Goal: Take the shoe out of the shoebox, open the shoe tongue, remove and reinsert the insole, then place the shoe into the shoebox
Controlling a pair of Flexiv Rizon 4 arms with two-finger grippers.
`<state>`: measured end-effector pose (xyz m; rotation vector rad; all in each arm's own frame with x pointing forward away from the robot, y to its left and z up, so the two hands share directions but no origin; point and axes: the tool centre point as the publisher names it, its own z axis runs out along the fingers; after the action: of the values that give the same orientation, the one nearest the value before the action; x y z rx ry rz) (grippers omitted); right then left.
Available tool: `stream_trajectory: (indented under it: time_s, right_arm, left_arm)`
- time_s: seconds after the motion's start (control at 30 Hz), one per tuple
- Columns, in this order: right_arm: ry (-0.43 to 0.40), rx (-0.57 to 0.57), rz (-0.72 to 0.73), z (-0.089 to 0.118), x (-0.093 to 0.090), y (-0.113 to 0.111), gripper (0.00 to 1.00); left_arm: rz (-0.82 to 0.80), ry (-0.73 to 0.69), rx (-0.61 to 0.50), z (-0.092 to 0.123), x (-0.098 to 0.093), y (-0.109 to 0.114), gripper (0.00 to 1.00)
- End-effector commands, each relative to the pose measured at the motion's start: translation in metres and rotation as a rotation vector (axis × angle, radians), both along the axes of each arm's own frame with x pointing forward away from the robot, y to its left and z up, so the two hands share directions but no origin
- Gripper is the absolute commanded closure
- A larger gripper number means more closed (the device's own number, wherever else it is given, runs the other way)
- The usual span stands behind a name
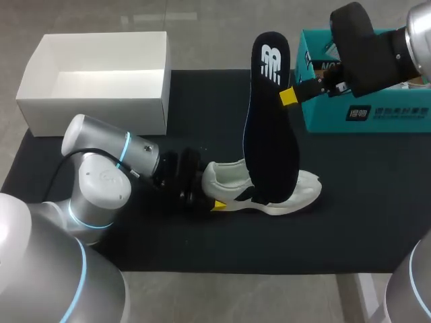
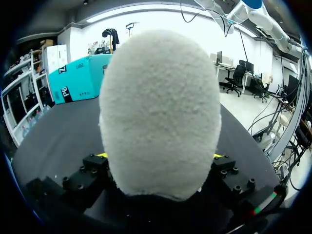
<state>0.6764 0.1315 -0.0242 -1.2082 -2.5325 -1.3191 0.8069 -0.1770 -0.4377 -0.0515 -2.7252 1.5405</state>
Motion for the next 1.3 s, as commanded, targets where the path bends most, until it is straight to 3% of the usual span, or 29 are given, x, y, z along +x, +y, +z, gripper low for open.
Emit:
stream_trajectory:
  time_s: [0.03,1.23,1.3]
  right_arm:
    - [-0.018,-0.028,-0.031,0.0164,-0.0184,-0.0114,1.0]
    - [-0.017,-0.027,-0.046,0.0155,-0.0207,-0.0146,1.0]
    - [-0.017,-0.027,-0.046,0.0155,-0.0207,-0.0146,1.0]
  left_arm:
    - [0.001,-0.002,0.002,-0.004,0.0,-0.0013,1.0]
    - [0.001,-0.002,0.002,-0.004,0.0,-0.0013,1.0]
    - [0.001,-0.002,0.002,-0.004,0.0,-0.0013,0.88]
